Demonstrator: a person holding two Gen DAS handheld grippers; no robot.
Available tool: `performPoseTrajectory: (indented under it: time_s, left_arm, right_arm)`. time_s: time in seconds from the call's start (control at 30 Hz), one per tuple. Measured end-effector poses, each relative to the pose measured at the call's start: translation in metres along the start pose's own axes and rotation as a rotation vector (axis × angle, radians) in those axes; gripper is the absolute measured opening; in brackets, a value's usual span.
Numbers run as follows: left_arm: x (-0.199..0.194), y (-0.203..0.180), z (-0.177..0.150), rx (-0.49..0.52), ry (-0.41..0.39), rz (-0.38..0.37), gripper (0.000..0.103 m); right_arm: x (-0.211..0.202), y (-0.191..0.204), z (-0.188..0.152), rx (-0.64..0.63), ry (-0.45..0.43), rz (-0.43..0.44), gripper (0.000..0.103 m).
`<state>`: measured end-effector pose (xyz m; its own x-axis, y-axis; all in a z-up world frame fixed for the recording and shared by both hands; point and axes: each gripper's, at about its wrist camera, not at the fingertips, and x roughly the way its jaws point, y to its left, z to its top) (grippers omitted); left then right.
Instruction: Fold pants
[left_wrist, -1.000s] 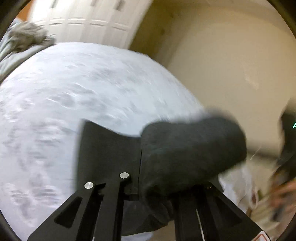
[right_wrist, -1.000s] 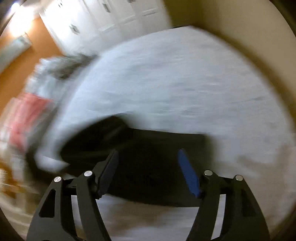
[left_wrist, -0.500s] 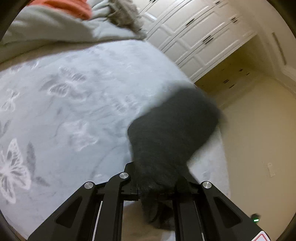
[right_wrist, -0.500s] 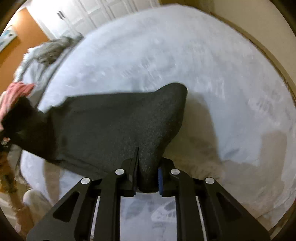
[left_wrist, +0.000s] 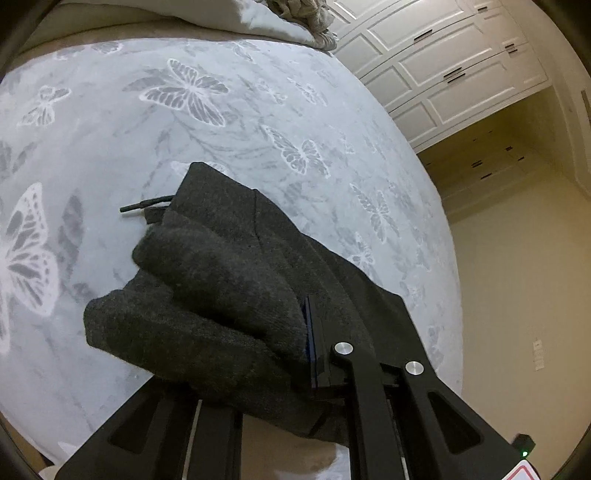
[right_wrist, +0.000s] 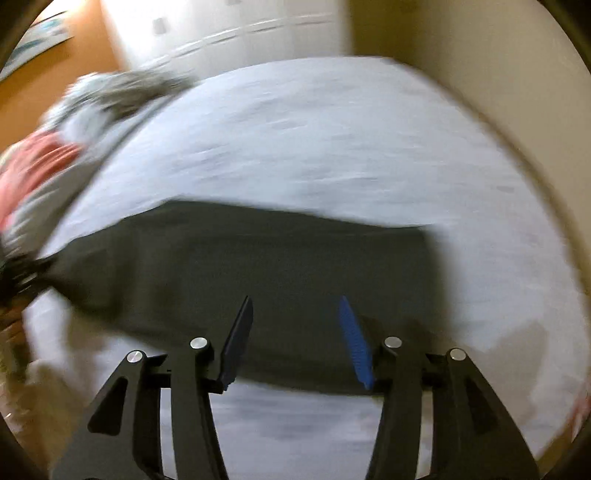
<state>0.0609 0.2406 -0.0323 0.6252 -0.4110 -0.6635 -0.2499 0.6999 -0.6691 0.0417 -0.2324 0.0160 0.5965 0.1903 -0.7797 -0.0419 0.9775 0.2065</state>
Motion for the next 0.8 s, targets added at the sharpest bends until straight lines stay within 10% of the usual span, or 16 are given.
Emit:
performPoseTrajectory:
  time_s: [0.07,0.2,0.3,0.57,0.8]
  left_arm:
    - [0.0,0.002,0.003,-0.009,0.004,-0.018,0.008]
    - [0.0,0.009,0.005,-0.039,0.02,-0.048,0.008]
    - [0.001,0.01,0.006,-0.039,0.028,-0.055,0.009]
    - [0.002,0.009,0.009,-0.03,0.039,-0.075,0.01]
    - [0.002,0.011,0.007,-0.033,0.044,-0.11,0.013]
  right_arm:
    - [0.032,0.05,-0.005,-0.083,0.062,0.091,0.046]
    - [0.081,0.105,-0.007,-0.238,0.089,-0.001,0.046]
    - [0.101,0.095,-0.006,-0.208,0.112,0.001,0.013]
    - [0.015,0.108,0.038,-0.107,-0.025,0.205,0.012]
    - [0.109,0.131,-0.001,-0.224,0.156,0.119,0.018]
